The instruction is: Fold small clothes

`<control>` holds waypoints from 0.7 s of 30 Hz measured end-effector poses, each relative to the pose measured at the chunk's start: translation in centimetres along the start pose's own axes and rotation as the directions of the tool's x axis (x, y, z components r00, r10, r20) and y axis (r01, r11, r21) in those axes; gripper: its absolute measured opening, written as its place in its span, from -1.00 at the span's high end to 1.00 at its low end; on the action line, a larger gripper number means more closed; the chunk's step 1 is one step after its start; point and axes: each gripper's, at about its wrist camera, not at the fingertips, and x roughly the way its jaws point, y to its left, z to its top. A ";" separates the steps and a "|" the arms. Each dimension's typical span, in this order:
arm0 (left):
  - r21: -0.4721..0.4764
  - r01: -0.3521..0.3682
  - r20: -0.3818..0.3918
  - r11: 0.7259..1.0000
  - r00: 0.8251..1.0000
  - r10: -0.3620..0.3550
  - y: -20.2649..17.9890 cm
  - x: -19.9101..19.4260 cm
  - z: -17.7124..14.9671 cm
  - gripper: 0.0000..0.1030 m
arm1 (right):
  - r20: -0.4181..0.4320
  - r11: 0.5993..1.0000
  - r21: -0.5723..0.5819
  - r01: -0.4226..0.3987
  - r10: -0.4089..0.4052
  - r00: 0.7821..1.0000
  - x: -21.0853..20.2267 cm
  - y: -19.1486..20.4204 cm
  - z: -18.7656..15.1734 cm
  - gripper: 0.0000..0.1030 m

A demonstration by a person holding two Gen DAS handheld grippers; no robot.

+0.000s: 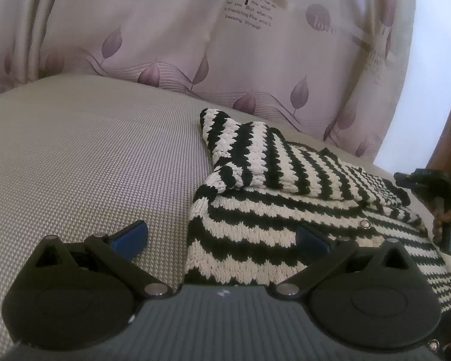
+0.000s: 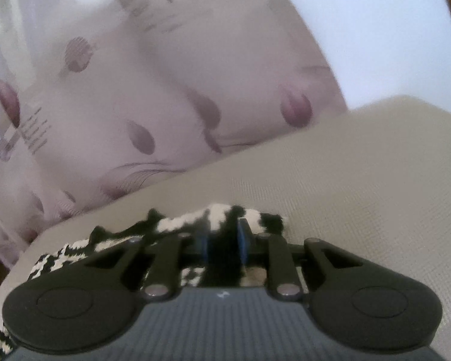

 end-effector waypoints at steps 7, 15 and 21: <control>0.006 -0.007 -0.002 1.000 1.000 0.007 -0.2 0.1 0.0 -1.00 | -0.078 0.939 -0.316 0.136 -0.168 0.983 3.7 3.7 -1.9 0.78; 0.034 -0.017 -0.016 0.999 1.000 0.018 -0.5 0.2 0.1 -1.00 | -0.022 0.985 -0.146 0.095 -0.099 0.995 -0.6 2.7 -1.5 0.69; -0.064 -0.020 -0.049 0.998 0.999 0.017 0.3 -1.8 0.5 -1.00 | -0.021 0.984 -0.173 -0.047 0.044 0.999 -13.0 5.5 -8.2 -0.51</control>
